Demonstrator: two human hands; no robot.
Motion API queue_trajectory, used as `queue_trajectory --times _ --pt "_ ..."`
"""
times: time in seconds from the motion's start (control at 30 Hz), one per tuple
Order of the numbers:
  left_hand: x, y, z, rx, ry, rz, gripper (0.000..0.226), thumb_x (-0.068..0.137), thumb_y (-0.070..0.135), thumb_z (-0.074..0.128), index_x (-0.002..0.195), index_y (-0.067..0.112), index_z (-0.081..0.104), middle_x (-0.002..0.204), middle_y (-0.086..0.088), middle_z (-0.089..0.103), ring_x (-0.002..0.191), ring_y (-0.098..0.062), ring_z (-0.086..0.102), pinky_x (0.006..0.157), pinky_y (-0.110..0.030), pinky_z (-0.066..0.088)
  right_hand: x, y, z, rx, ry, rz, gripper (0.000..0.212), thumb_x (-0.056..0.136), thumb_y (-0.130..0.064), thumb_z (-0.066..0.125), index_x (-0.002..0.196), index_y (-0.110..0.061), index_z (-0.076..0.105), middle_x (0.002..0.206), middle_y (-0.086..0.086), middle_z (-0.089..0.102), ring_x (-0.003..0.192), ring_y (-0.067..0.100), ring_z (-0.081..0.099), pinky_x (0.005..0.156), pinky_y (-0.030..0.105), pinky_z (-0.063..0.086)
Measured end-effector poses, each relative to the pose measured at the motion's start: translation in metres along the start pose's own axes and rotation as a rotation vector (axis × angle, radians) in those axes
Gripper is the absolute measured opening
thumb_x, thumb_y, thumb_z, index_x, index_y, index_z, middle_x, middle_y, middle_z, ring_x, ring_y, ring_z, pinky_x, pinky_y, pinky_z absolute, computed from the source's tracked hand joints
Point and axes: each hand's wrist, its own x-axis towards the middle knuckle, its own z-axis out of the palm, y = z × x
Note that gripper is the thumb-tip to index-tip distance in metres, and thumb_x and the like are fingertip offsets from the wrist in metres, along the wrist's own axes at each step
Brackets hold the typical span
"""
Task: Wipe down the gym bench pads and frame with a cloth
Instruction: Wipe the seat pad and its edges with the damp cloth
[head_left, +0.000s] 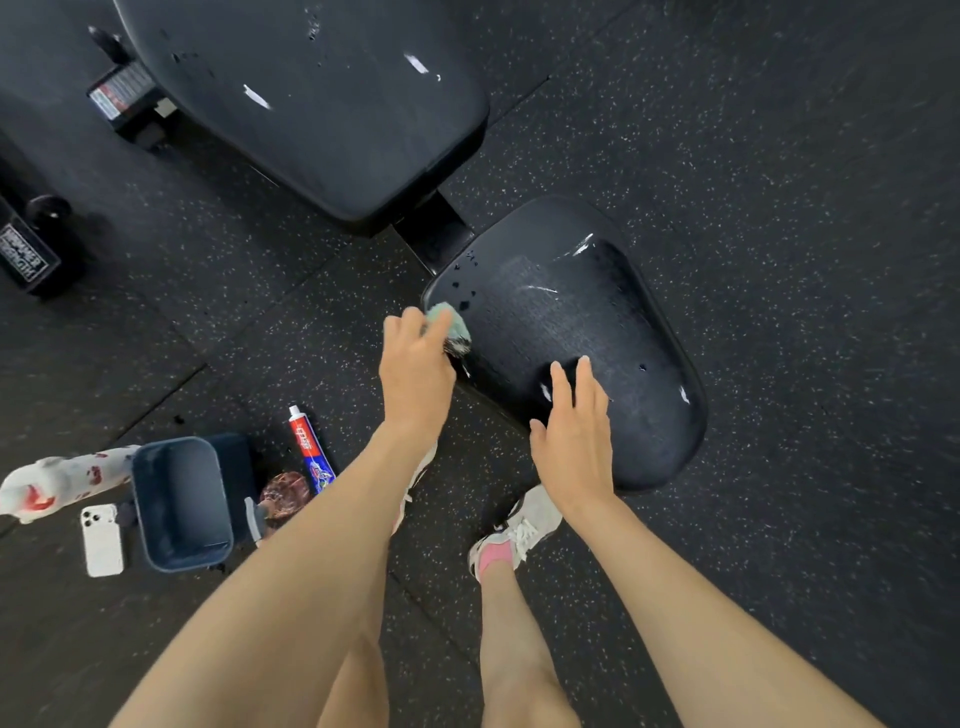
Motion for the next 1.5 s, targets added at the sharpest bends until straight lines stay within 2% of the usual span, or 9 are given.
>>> queue_trajectory --times 0.2,0.4,0.57,0.63,0.8,1.17,1.3,1.4,1.5 --pt "-0.018 0.001 0.005 0.081 -0.3 0.653 0.049 0.055 -0.01 0.07 0.101 0.005 0.066 0.084 -0.011 0.055 0.081 -0.021 0.034 0.042 -0.024 0.037 0.008 -0.008 0.0 -0.013 -0.004 0.044 0.071 0.094 -0.02 0.059 0.152 -0.013 0.019 0.159 0.018 0.005 0.144 0.032 0.016 0.115 0.041 0.023" --pt "0.058 -0.018 -0.01 -0.012 -0.177 0.251 0.051 0.064 -0.018 0.061 0.11 0.005 0.066 0.091 -0.016 0.054 0.086 -0.032 0.044 0.056 -0.043 0.051 0.016 -0.012 -0.003 0.0 0.008 0.092 0.071 0.096 -0.024 0.056 0.153 -0.014 0.015 0.16 0.015 0.0 0.147 0.031 0.008 0.118 0.042 0.022" --pt "0.081 -0.004 -0.009 -0.029 -0.166 0.165 0.05 0.072 -0.016 0.059 0.116 0.007 0.065 0.097 -0.014 0.054 0.09 -0.032 0.046 0.066 -0.043 0.05 0.021 -0.02 0.004 -0.011 -0.042 0.156 0.075 0.097 -0.034 0.053 0.154 -0.018 0.007 0.16 0.017 -0.008 0.148 0.034 -0.003 0.12 0.049 0.013" --pt "0.068 -0.001 -0.005 -0.03 -0.203 0.237 0.051 0.065 -0.015 0.063 0.112 0.007 0.066 0.095 -0.015 0.054 0.087 -0.031 0.044 0.058 -0.04 0.049 0.024 -0.026 0.006 -0.005 -0.042 0.2 0.075 0.097 -0.037 0.052 0.154 -0.018 0.007 0.16 0.017 -0.008 0.148 0.034 -0.004 0.118 0.052 0.012" --pt "0.053 -0.018 -0.008 0.086 -0.421 0.853 0.053 0.051 -0.01 0.074 0.1 0.009 0.066 0.087 -0.01 0.054 0.081 -0.022 0.035 0.041 -0.025 0.038 0.032 -0.041 0.003 0.078 0.019 0.303 0.071 0.095 -0.038 0.054 0.152 -0.016 0.017 0.16 0.017 0.001 0.148 0.033 0.002 0.118 0.051 0.015" --pt "0.157 0.013 0.005 -0.025 -0.297 0.379 0.054 0.071 -0.017 0.053 0.118 0.008 0.065 0.101 -0.013 0.052 0.092 -0.032 0.043 0.067 -0.046 0.05 0.061 -0.058 -0.004 0.092 0.105 0.545 0.082 0.094 -0.048 0.052 0.154 -0.016 0.006 0.158 0.021 0.004 0.141 0.035 0.017 0.111 0.048 0.03" --pt "0.121 0.017 0.013 0.029 -0.296 0.697 0.043 0.056 -0.011 0.069 0.095 0.007 0.066 0.091 -0.013 0.053 0.085 -0.025 0.034 0.042 -0.028 0.041 0.07 -0.051 -0.011 0.108 0.148 0.506 0.085 0.093 -0.046 0.056 0.154 -0.017 0.005 0.159 0.02 -0.004 0.146 0.033 0.005 0.116 0.049 0.02" --pt "0.087 0.007 0.009 0.093 -0.426 1.02 0.052 0.046 -0.005 0.078 0.096 0.008 0.068 0.089 -0.01 0.053 0.082 -0.024 0.034 0.04 -0.024 0.039 0.071 -0.039 -0.017 0.132 0.096 0.498 0.091 0.09 -0.042 0.063 0.154 -0.019 0.001 0.159 0.017 -0.012 0.148 0.032 -0.004 0.118 0.05 0.015" --pt "0.119 0.008 0.007 0.126 -0.442 1.089 0.055 0.046 -0.006 0.079 0.099 0.006 0.067 0.088 -0.013 0.057 0.084 -0.025 0.034 0.04 -0.028 0.045 0.07 -0.028 -0.022 0.157 0.001 0.524 0.097 0.087 -0.044 0.065 0.154 -0.023 -0.003 0.158 0.016 -0.018 0.147 0.032 -0.007 0.118 0.051 0.015"
